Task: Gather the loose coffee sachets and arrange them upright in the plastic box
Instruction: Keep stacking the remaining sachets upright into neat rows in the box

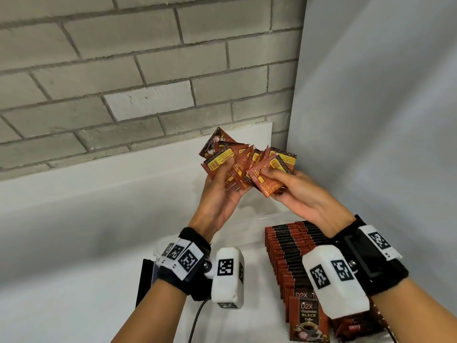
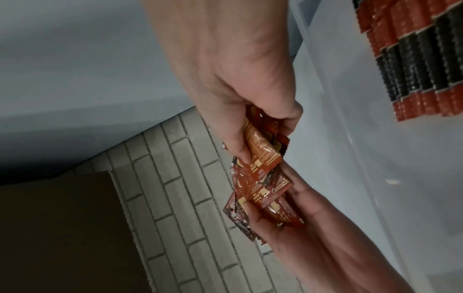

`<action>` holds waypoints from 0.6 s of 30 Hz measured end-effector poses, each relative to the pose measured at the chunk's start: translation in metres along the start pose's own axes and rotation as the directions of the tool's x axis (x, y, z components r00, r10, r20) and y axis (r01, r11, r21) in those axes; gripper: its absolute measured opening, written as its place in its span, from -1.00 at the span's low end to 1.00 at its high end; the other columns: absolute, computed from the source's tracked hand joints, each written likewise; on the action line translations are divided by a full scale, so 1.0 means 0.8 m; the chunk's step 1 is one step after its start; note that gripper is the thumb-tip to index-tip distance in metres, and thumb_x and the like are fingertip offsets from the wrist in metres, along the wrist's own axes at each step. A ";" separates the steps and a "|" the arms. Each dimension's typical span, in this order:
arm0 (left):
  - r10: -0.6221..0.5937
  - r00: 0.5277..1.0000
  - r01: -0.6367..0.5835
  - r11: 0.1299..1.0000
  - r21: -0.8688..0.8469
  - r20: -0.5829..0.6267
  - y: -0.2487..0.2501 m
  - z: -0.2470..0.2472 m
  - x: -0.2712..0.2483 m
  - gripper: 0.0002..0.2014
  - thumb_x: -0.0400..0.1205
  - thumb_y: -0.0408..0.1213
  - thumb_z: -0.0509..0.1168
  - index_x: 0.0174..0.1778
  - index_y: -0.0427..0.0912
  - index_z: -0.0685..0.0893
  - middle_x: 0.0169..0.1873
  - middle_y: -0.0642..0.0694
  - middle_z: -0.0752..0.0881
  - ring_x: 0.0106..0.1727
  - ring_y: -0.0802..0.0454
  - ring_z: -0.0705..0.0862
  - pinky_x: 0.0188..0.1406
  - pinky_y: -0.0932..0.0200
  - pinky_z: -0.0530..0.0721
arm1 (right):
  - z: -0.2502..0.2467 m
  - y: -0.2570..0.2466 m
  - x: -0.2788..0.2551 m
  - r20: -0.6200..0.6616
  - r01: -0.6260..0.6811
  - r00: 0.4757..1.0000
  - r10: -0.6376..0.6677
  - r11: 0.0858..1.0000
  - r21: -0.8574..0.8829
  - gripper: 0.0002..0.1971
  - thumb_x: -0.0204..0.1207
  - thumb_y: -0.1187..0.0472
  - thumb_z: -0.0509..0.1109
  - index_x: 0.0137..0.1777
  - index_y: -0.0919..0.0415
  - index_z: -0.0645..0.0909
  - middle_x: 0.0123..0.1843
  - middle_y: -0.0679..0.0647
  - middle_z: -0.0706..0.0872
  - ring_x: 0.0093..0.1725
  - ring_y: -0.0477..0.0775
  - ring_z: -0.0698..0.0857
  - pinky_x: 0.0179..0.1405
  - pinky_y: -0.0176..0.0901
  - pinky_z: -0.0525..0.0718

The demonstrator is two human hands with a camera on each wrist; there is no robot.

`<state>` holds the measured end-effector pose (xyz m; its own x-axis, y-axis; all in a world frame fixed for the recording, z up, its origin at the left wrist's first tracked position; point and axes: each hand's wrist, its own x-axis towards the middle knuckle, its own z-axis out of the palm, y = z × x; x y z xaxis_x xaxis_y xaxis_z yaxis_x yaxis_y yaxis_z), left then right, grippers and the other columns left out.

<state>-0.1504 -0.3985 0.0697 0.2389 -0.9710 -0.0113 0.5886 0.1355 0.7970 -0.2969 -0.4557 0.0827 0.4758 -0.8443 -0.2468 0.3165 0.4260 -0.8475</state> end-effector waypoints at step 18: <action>-0.089 0.995 0.087 0.995 0.049 0.050 -0.001 -0.005 0.005 -0.67 0.74 -0.22 0.09 0.35 -0.24 0.56 0.21 -0.21 0.73 0.23 -0.10 0.70 0.35 -0.12 0.61 | -0.004 -0.016 -0.012 -0.031 0.205 0.975 -0.221 0.941 -0.268 -0.73 0.47 0.49 0.41 -0.01 0.09 0.61 -0.09 -0.03 0.82 -0.04 -0.06 0.78 0.03 -0.17 0.69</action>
<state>-0.1473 -0.4016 0.0667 0.1466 -0.9878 -0.0519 0.5683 0.0412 0.8218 -0.3083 -0.4543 0.0945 0.3684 -0.9272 -0.0675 0.1751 0.1405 -0.9745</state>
